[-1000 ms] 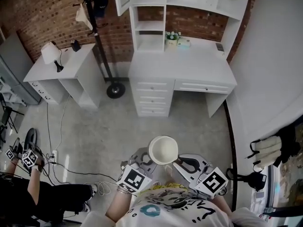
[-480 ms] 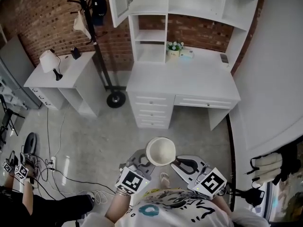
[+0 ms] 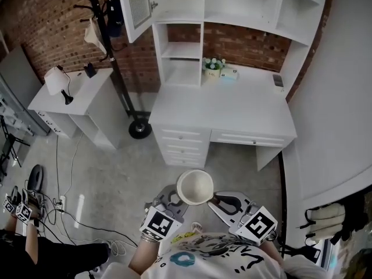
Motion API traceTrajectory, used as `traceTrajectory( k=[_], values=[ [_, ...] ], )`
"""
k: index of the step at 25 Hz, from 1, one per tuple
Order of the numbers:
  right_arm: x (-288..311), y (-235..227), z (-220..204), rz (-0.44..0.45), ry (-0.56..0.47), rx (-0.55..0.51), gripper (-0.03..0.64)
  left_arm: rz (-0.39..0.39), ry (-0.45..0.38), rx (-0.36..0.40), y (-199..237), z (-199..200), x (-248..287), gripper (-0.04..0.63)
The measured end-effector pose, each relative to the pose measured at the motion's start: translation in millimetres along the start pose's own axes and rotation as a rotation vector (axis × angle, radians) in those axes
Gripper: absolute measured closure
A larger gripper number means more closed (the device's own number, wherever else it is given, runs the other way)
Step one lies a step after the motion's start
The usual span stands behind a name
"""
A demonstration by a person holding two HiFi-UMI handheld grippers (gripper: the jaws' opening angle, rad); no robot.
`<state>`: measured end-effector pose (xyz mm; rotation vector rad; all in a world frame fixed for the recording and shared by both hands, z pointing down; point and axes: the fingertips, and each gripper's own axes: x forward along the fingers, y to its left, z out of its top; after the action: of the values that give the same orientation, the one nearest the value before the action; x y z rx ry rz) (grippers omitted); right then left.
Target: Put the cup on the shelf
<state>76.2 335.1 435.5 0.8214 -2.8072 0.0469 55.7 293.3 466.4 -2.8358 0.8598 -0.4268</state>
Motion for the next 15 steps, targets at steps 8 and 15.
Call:
traceTrajectory(
  k=[8,15],
  values=[
    [14.2,-33.9,1.4,0.054,-0.020,0.030,0.555,0.035,0.035,-0.002,26.4,-0.3,22.3,0.577],
    [40.6,-55.2,4.2,0.079,-0.018,0.031,0.555,0.047,0.060,-0.025,56.6,-12.4,30.9,0.577]
  ],
)
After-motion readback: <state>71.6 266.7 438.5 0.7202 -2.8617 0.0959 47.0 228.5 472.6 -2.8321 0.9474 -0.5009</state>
